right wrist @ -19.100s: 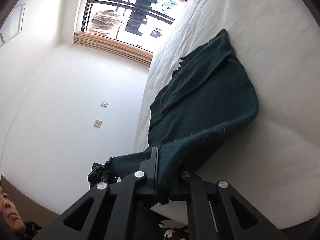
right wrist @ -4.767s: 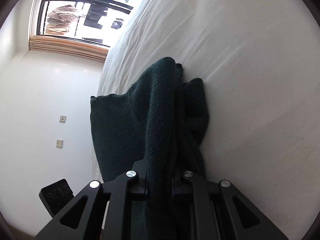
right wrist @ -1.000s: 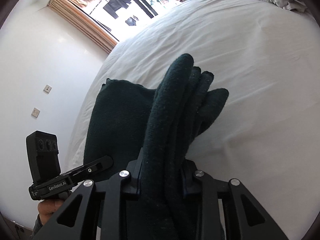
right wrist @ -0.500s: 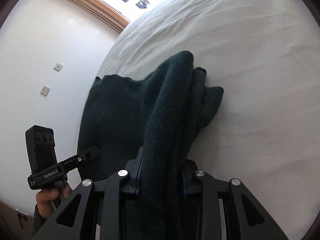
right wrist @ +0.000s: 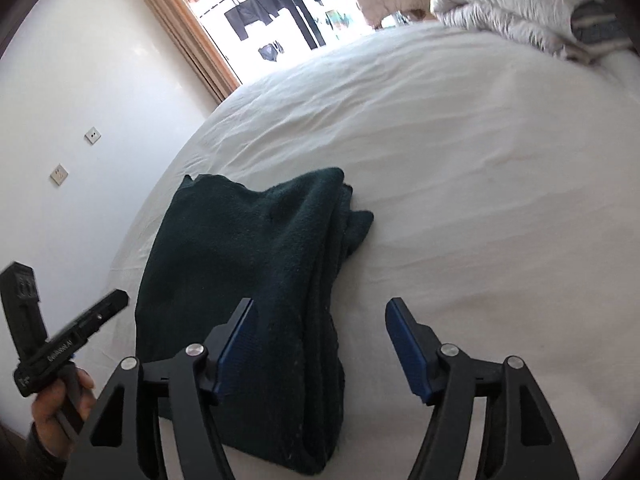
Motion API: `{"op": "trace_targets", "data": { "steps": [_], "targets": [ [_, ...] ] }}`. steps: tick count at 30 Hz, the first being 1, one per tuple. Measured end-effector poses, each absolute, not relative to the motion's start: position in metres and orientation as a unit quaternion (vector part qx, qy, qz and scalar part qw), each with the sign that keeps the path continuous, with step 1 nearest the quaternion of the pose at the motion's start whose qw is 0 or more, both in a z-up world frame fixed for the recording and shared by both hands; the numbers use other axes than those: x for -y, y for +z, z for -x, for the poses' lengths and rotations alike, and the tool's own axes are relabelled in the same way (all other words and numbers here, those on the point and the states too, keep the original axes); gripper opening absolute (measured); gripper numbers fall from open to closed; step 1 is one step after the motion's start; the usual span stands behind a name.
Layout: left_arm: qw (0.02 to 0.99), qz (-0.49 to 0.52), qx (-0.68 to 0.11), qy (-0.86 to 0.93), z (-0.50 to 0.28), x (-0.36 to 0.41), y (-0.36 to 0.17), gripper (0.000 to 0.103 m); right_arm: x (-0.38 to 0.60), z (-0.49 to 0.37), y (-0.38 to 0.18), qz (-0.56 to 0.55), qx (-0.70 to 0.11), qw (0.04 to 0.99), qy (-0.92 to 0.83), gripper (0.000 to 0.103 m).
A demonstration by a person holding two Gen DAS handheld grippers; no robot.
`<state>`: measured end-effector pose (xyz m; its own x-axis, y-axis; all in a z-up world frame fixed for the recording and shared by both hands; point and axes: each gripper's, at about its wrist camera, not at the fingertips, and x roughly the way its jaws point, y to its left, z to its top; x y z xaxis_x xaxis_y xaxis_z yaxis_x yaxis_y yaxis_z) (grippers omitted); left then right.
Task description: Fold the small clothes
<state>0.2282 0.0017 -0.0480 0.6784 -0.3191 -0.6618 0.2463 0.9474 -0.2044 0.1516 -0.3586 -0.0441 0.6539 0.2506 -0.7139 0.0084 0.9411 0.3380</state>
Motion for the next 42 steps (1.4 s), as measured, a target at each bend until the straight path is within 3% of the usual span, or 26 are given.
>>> {"op": "trace_targets", "data": {
  "steps": [1,4,6,12,16,23,42],
  "targets": [
    [0.927,0.033,-0.344,-0.142,-0.212,0.001,-0.038,0.078,0.353,-0.139,-0.034,-0.131,-0.393,0.908,0.061,0.080],
    [0.956,-0.008,-0.273,-0.109,-0.165,0.005,-0.010,0.096,0.335,-0.093,-0.003,-0.066,-0.332,0.940,0.048,0.094],
    [0.972,-0.037,-0.217,-0.081,-0.129,0.011,0.010,0.103,0.323,-0.075,0.014,-0.048,-0.297,0.953,0.043,0.103],
    [0.986,-0.087,-0.139,-0.006,-0.056,0.018,0.056,0.103,0.317,-0.017,0.060,-0.060,-0.211,0.974,0.051,0.103],
    [0.981,-0.058,-0.184,-0.013,-0.028,0.010,0.070,0.103,0.310,0.018,0.092,-0.052,-0.164,0.985,0.030,0.103],
    [0.970,-0.022,-0.244,-0.005,-0.001,0.002,0.068,0.103,0.296,0.040,0.113,-0.013,-0.197,0.980,0.016,0.103],
    [0.938,0.001,-0.347,-0.016,-0.045,0.012,0.013,0.103,0.279,0.032,0.062,-0.032,-0.299,0.953,0.014,0.103]
  ]
}}
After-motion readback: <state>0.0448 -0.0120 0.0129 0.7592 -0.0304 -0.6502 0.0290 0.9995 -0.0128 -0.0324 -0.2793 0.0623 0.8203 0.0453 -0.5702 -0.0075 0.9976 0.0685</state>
